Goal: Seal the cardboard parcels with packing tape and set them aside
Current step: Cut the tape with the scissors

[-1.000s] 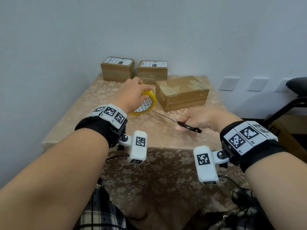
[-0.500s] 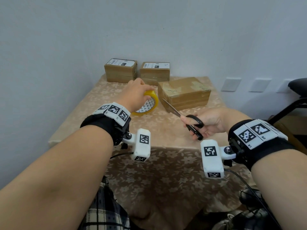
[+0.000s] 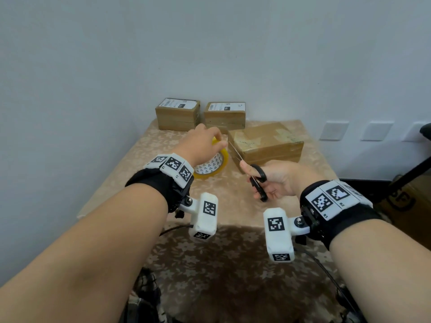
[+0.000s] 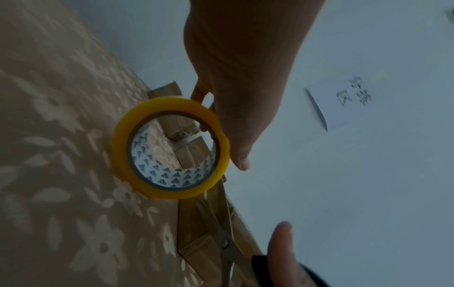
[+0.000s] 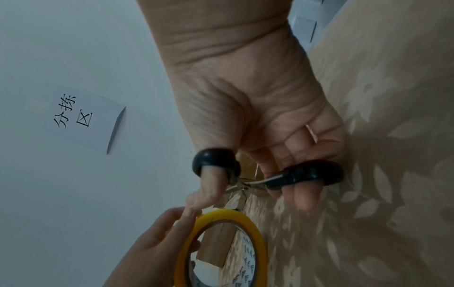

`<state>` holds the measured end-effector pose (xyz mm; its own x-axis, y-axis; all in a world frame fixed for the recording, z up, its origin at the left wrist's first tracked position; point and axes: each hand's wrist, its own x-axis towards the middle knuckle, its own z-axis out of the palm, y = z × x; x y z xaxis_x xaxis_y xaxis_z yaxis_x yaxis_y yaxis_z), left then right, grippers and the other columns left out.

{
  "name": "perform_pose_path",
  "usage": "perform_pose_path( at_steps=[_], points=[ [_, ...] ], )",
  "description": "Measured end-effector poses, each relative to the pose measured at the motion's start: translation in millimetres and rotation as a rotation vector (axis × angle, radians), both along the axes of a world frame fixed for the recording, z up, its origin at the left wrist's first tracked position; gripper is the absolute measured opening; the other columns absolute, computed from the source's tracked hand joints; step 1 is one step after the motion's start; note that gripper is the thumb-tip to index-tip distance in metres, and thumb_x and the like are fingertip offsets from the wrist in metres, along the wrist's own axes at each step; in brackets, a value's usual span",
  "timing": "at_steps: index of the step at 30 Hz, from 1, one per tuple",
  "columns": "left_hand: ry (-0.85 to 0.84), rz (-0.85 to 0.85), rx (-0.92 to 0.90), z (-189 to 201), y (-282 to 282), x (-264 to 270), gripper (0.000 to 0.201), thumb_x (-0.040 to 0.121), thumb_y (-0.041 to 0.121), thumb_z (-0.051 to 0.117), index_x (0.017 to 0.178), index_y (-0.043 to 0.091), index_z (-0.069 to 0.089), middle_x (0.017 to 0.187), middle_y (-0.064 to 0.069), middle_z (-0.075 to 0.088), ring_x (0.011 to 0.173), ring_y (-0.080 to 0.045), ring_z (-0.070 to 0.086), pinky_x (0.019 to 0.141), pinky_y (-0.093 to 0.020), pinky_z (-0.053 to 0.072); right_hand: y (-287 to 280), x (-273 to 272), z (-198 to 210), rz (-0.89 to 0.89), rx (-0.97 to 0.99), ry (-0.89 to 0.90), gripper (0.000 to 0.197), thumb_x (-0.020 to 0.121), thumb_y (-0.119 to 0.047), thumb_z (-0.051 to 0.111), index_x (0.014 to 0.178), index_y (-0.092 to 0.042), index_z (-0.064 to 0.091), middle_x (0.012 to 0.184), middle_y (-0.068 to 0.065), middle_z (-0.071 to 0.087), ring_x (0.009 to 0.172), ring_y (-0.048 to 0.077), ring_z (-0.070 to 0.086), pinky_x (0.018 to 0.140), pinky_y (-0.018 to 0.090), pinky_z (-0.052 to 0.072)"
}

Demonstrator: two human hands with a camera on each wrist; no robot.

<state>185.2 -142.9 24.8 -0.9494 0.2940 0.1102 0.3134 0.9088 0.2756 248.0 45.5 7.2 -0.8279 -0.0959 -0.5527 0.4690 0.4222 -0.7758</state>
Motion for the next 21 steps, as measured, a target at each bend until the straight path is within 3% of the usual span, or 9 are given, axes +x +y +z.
perform_pose_path(
  at_steps=[3,6,9,12,15,17,19,21],
  points=[
    [0.004,-0.005,-0.083,8,13,-11,0.025,0.098,0.040,0.043,0.105,0.017,0.050,0.107,-0.007,0.055,0.091,-0.024,0.054,0.072,-0.031,0.040,2,-3,-3,0.011,0.017,0.023,0.070,0.076,-0.066,0.057,0.114,-0.007,0.056,0.088,0.009,0.061,0.072,0.018,0.061,0.061,0.025,0.040],
    [-0.038,0.013,-0.192,18,27,-24,0.033,0.096,0.032,0.046,0.113,0.005,0.055,0.097,-0.006,0.060,0.090,-0.024,0.056,0.071,-0.029,0.039,9,-6,-7,0.007,0.043,0.050,0.068,0.073,-0.067,0.059,0.107,-0.008,0.058,0.082,0.009,0.060,0.066,0.016,0.060,0.060,0.025,0.036],
    [-0.118,-0.002,-0.232,24,36,-29,0.032,0.094,0.030,0.051,0.104,0.000,0.059,0.074,-0.001,0.053,0.078,-0.021,0.052,0.068,-0.030,0.039,14,-10,-9,0.011,0.047,0.095,0.081,0.064,-0.070,0.060,0.113,-0.006,0.059,0.085,0.010,0.058,0.064,0.014,0.060,0.062,0.026,0.036],
    [-0.149,0.002,-0.186,22,37,-32,0.032,0.093,0.025,0.051,0.108,-0.001,0.061,0.095,-0.013,0.063,0.084,-0.023,0.055,0.070,-0.030,0.042,18,-15,-12,0.023,0.045,0.146,0.095,0.048,-0.073,0.059,0.114,-0.005,0.059,0.086,0.012,0.060,0.067,0.016,0.060,0.068,0.029,0.038],
    [-0.251,0.048,-0.086,13,35,-34,0.038,0.095,0.026,0.047,0.112,-0.004,0.062,0.102,-0.021,0.062,0.079,-0.023,0.055,0.072,-0.028,0.046,21,-18,-13,0.046,0.042,0.169,0.091,0.048,-0.073,0.060,0.108,-0.006,0.060,0.081,0.011,0.061,0.069,0.018,0.057,0.068,0.030,0.037],
    [-0.335,0.113,0.026,6,33,-39,0.041,0.093,0.031,0.051,0.118,0.000,0.060,0.112,-0.018,0.063,0.091,-0.028,0.062,0.083,-0.035,0.053,23,-20,-14,0.056,0.039,0.187,0.099,0.041,-0.075,0.064,0.109,-0.003,0.062,0.078,0.011,0.059,0.070,0.021,0.054,0.073,0.034,0.036],
    [-0.393,0.149,0.121,2,32,-40,0.042,0.090,0.032,0.057,0.120,0.003,0.059,0.115,-0.015,0.064,0.101,-0.029,0.065,0.086,-0.039,0.055,27,-23,-16,0.061,0.064,0.212,0.113,0.034,-0.078,0.066,0.114,0.002,0.062,0.076,0.011,0.058,0.072,0.023,0.049,0.072,0.035,0.035],
    [-0.393,0.135,0.097,4,29,-39,0.040,0.091,0.034,0.057,0.119,0.006,0.061,0.113,-0.007,0.064,0.103,-0.027,0.063,0.085,-0.033,0.052,30,-24,-17,0.068,0.088,0.246,0.114,0.036,-0.078,0.065,0.116,0.004,0.061,0.075,0.011,0.057,0.070,0.023,0.046,0.063,0.030,0.034]
  ],
)
